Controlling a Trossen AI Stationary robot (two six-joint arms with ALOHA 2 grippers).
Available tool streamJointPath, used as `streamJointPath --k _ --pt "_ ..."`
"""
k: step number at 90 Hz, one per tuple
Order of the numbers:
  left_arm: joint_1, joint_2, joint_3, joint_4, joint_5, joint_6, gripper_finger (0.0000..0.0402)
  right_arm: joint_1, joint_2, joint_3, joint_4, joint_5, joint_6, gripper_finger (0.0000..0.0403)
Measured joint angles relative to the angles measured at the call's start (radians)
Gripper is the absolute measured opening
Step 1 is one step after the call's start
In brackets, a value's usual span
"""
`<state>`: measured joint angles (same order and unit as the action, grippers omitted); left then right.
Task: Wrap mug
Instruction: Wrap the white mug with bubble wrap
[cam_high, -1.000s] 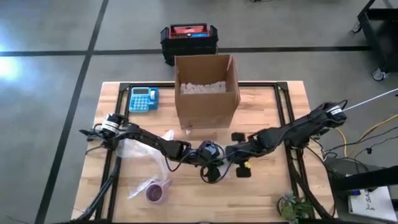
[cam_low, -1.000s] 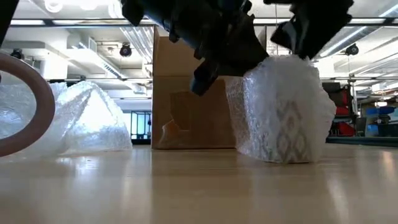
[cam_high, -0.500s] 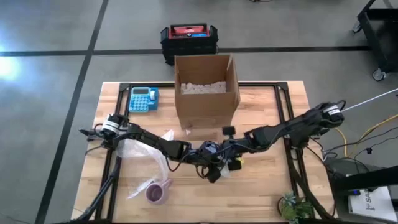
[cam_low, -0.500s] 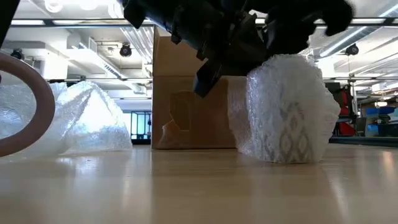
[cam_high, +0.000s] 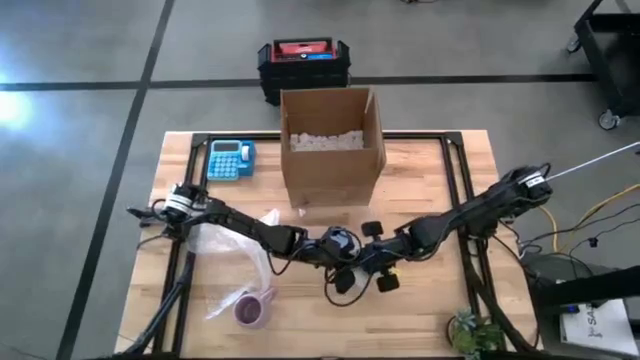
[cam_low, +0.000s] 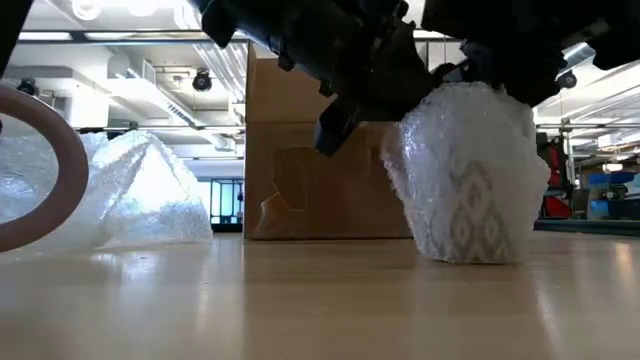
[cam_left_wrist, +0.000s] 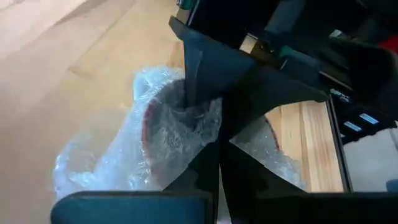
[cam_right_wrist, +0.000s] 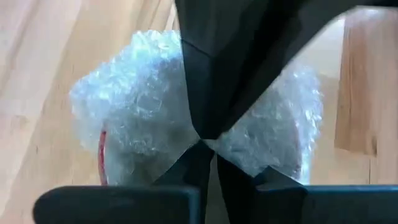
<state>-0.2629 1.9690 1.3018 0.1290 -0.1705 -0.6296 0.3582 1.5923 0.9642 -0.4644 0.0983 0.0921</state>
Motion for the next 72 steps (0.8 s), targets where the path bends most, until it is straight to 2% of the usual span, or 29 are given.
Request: streamJointPath --k 14,21,26,32,46,50,60,72 --pt "0.002 -0.031 -0.001 -0.028 0.012 0.000 0.0001 -0.001 0.012 0.005 0.018 -0.005 0.002 0.0018" --pt "-0.003 -0.079 0.007 -0.081 0.024 0.004 0.0001 0.000 0.006 0.012 0.012 -0.006 -0.006 0.0018" --pt "-0.018 -0.124 0.011 -0.117 -0.005 0.001 0.0001 0.000 0.005 0.017 0.010 -0.005 -0.010 0.0018" --pt "-0.045 -0.174 0.012 -0.201 -0.087 -0.013 0.0001 0.000 0.001 0.022 0.007 -0.003 -0.013 0.0018" --pt "-0.107 -0.220 0.008 -0.503 -0.413 -0.139 0.0000 0.000 0.001 0.024 0.008 -0.001 -0.023 0.0018" --pt "-0.110 -0.220 0.004 -0.552 -0.450 -0.187 0.0000 0.000 0.001 0.024 0.009 -0.001 -0.024 0.0018" --pt "-0.092 -0.177 -0.017 -0.554 -0.419 -0.227 0.0000 0.000 0.001 0.024 0.012 0.000 -0.025 0.0018" --pt "-0.041 -0.093 -0.024 -0.358 -0.289 -0.145 0.0000 0.000 0.001 0.024 0.018 0.003 -0.022 0.0018"
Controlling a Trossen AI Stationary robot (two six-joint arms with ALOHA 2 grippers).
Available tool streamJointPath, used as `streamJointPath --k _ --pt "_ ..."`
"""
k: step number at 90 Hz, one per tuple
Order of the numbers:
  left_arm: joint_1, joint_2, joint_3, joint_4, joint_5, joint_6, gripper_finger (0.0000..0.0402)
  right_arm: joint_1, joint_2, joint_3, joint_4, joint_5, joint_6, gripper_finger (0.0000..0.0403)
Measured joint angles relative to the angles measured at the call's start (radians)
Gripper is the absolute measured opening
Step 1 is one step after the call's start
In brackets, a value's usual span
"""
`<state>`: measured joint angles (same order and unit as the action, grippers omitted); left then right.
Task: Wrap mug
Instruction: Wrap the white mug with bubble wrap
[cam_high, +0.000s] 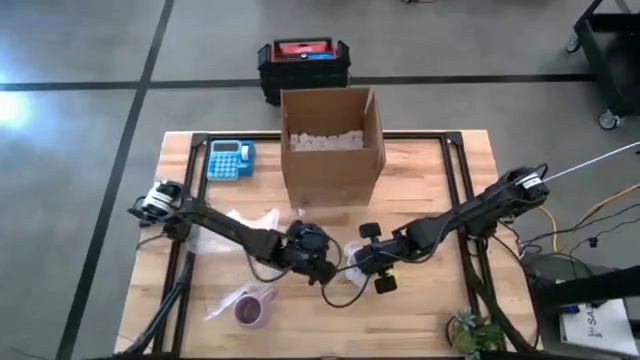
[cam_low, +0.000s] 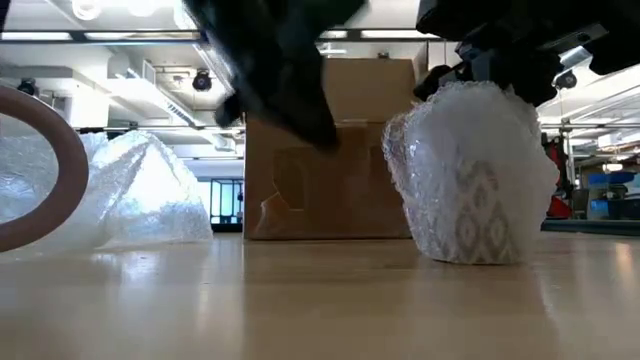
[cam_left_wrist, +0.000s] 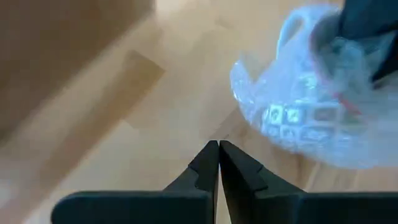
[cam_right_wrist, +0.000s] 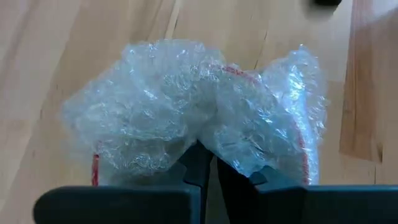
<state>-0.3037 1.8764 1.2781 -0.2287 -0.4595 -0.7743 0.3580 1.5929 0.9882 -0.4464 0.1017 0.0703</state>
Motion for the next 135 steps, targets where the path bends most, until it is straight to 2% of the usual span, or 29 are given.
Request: streamJointPath --k 9,23,28,36,42,63,81,93,107,135 --pt "0.029 0.037 0.002 0.225 0.101 0.125 0.0000 0.000 0.000 0.000 0.003 0.003 0.007 0.0018" --pt "0.033 0.043 0.002 0.362 0.083 0.205 0.0000 0.001 0.000 0.000 0.008 0.003 0.015 0.0018" --pt "0.032 0.038 0.004 0.368 0.097 0.212 0.0000 0.000 0.000 0.000 0.010 0.002 0.014 0.0018" --pt "0.031 0.047 0.004 0.368 0.192 0.215 0.0000 -0.001 0.000 0.000 0.012 0.003 0.007 0.0018" --pt "0.029 0.065 0.004 0.369 0.224 0.215 0.0000 -0.003 0.000 0.000 0.013 0.001 0.002 0.0018" --pt "0.039 0.138 0.010 0.404 0.241 0.202 0.0000 -0.003 -0.005 0.014 -0.015 0.000 -0.002 0.0018" --pt "0.046 0.150 0.010 0.402 0.243 0.190 0.0000 0.006 -0.032 0.165 -0.268 0.001 -0.012 0.0018" --pt "0.046 0.150 0.008 0.412 0.244 0.193 0.0000 0.005 -0.042 0.216 -0.274 0.067 -0.057 0.0018" --pt "0.047 0.150 0.007 0.413 0.244 0.193 0.0000 0.002 -0.026 0.186 -0.232 0.083 -0.066 0.0018" --pt "0.047 0.116 0.006 0.423 0.260 0.194 0.0000 0.002 0.036 0.028 -0.091 0.088 -0.021 0.0018"
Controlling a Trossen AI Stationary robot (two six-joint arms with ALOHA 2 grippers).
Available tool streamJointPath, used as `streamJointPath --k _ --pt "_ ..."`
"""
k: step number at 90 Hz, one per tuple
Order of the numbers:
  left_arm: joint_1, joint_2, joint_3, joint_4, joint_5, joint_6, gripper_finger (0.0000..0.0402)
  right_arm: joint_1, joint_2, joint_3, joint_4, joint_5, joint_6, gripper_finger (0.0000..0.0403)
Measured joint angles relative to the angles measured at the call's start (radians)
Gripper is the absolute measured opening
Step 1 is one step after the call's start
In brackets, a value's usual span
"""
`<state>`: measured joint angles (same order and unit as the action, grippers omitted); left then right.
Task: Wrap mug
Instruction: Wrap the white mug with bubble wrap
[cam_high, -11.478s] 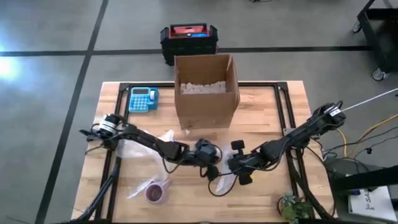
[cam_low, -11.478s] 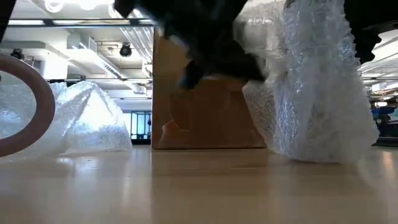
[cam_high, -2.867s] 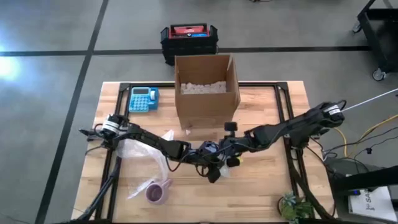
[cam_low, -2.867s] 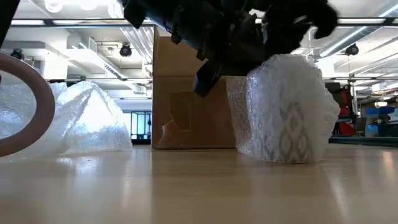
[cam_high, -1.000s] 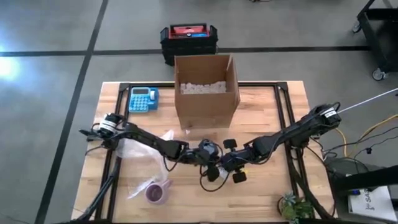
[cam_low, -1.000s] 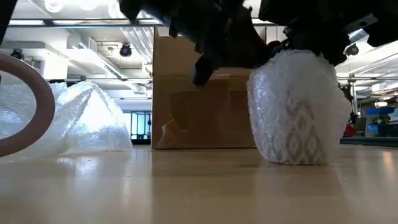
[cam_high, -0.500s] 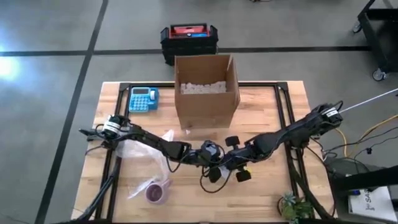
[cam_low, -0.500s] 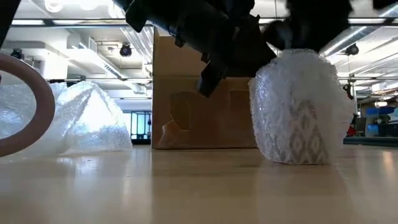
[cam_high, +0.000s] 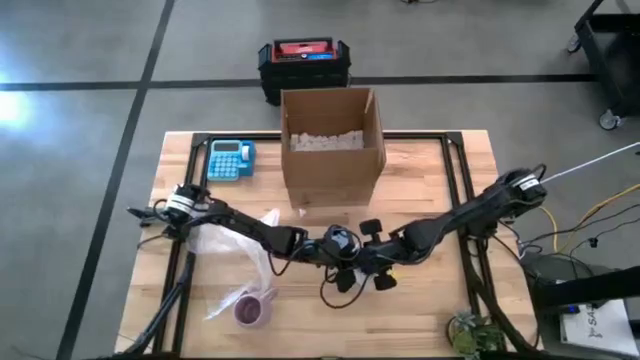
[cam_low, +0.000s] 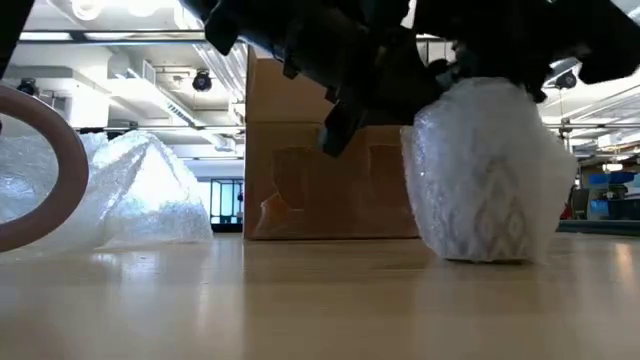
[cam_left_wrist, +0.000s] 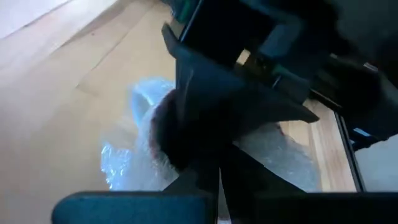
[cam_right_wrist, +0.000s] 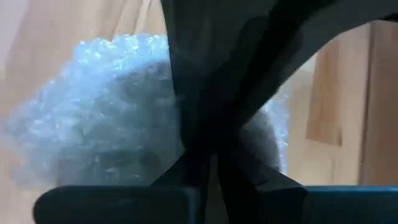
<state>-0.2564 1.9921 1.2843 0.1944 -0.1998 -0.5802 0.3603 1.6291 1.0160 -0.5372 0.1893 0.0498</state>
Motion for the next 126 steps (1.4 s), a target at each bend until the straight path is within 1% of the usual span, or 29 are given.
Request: streamJointPath --k 10,18,34,44,59,66,75,84,91,102,112,126 --pt "0.000 -0.026 -0.004 -0.006 0.003 -0.001 0.0000 0.000 0.006 -0.005 0.002 -0.006 0.005 0.0018" --pt "0.000 -0.041 -0.006 -0.015 0.002 -0.001 0.0000 0.000 -0.005 0.016 -0.035 -0.010 0.005 0.0018" --pt "-0.002 -0.044 -0.006 -0.047 -0.006 -0.005 0.0000 0.008 -0.064 0.112 -0.145 -0.031 0.003 0.0018" --pt "-0.002 -0.045 -0.005 -0.061 -0.011 -0.005 0.0000 0.008 -0.109 0.170 -0.194 -0.027 0.003 0.0018" --pt "-0.002 -0.056 -0.004 -0.078 -0.010 0.007 0.0000 0.008 -0.117 0.167 -0.152 -0.021 0.012 0.0018" --pt "-0.002 -0.076 -0.004 -0.099 -0.010 0.019 0.0000 0.008 -0.094 0.141 -0.112 -0.020 0.033 0.0018" --pt "-0.004 -0.105 -0.004 -0.109 -0.013 0.018 0.0000 0.008 -0.033 0.091 -0.095 -0.039 0.053 0.0018" --pt "-0.009 -0.111 -0.004 -0.109 -0.025 0.018 0.0000 0.008 0.021 0.055 -0.060 -0.029 0.061 0.0018" --pt "-0.010 -0.111 -0.004 -0.115 -0.025 0.018 0.0000 0.008 0.060 0.048 -0.057 -0.021 0.058 0.0018" --pt "-0.009 -0.111 -0.004 -0.109 -0.026 0.018 0.0000 0.008 0.068 0.063 -0.082 -0.030 0.053 0.0018" --pt "-0.009 -0.111 -0.004 -0.115 -0.026 0.018 0.0000 0.012 0.024 0.111 -0.143 -0.045 0.052 0.0018" --pt "-0.009 -0.111 -0.004 -0.123 -0.026 0.018 0.0000 0.014 -0.088 0.198 -0.218 -0.050 0.046 0.0018"
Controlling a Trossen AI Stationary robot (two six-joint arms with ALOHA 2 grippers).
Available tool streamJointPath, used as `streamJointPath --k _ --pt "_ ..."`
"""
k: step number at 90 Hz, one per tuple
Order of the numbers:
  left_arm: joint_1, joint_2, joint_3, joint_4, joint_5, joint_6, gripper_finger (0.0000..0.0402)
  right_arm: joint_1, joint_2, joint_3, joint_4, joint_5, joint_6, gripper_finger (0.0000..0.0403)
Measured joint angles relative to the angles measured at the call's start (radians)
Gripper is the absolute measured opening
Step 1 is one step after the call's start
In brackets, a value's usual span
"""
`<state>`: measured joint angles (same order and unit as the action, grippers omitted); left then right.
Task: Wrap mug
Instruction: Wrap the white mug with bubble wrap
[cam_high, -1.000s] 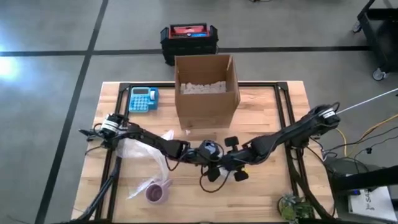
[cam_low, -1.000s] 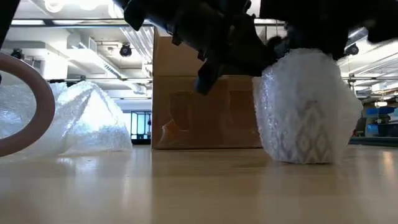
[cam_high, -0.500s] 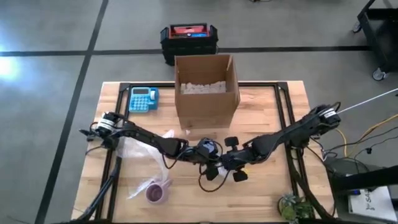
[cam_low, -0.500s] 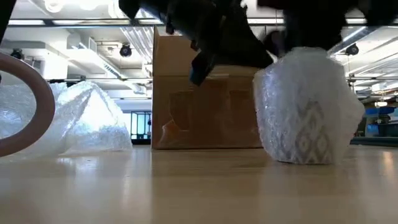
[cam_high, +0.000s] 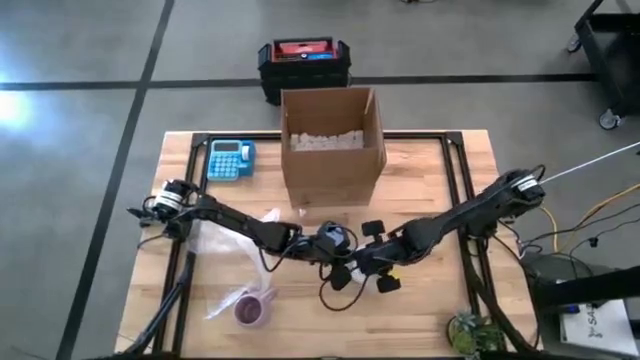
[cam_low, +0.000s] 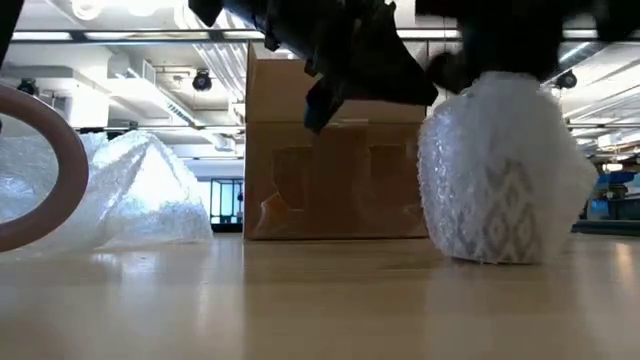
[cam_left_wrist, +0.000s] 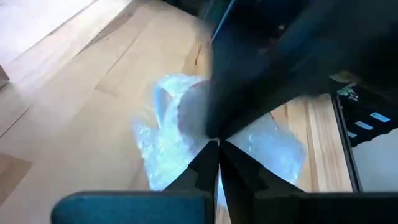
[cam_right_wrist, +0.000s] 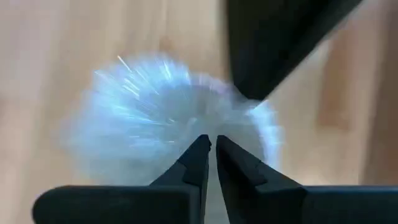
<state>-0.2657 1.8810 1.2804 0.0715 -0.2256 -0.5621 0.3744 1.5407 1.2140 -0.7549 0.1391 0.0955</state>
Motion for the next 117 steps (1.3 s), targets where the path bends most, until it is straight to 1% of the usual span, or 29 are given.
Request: streamJointPath --k 8,22,30,42,54,67,82,92,99,112,117 --pt "0.000 0.000 0.000 -0.010 0.000 0.000 0.0000 0.000 -0.039 0.012 -0.035 0.003 0.008 0.0018" --pt "0.000 -0.001 0.001 -0.010 0.000 0.000 0.0000 0.000 -0.051 -0.006 0.043 0.016 0.017 0.0018" --pt "0.000 -0.001 0.001 -0.013 0.000 0.000 0.0000 0.000 -0.002 -0.045 0.103 0.017 0.019 0.0018" --pt "-0.001 -0.001 0.001 -0.027 0.000 -0.009 0.0000 -0.012 0.105 -0.109 0.130 0.018 0.024 0.0018" --pt "-0.002 -0.001 0.001 -0.049 0.005 -0.026 0.0000 -0.023 0.198 -0.124 0.148 0.016 0.036 0.0018" --pt "-0.003 -0.001 0.002 -0.067 0.012 -0.027 0.0000 -0.023 0.220 -0.109 0.133 0.002 0.012 0.0018" --pt "-0.003 -0.001 0.002 -0.086 0.016 -0.027 0.0000 -0.024 0.120 -0.078 0.081 0.007 -0.015 0.0018" --pt "-0.003 -0.001 0.002 -0.095 0.017 -0.027 0.0000 -0.024 0.000 -0.043 0.072 0.008 -0.016 0.0018" --pt "-0.003 -0.001 0.002 -0.097 0.017 -0.027 0.0000 -0.022 -0.084 -0.038 0.052 0.003 0.012 0.0018" --pt "-0.003 -0.001 0.002 -0.097 0.017 -0.027 0.0000 -0.007 -0.177 -0.058 0.053 -0.116 0.051 0.0018" --pt "-0.003 -0.001 0.002 -0.095 0.017 -0.027 0.0000 0.010 -0.190 -0.067 0.069 -0.140 0.065 0.0018"
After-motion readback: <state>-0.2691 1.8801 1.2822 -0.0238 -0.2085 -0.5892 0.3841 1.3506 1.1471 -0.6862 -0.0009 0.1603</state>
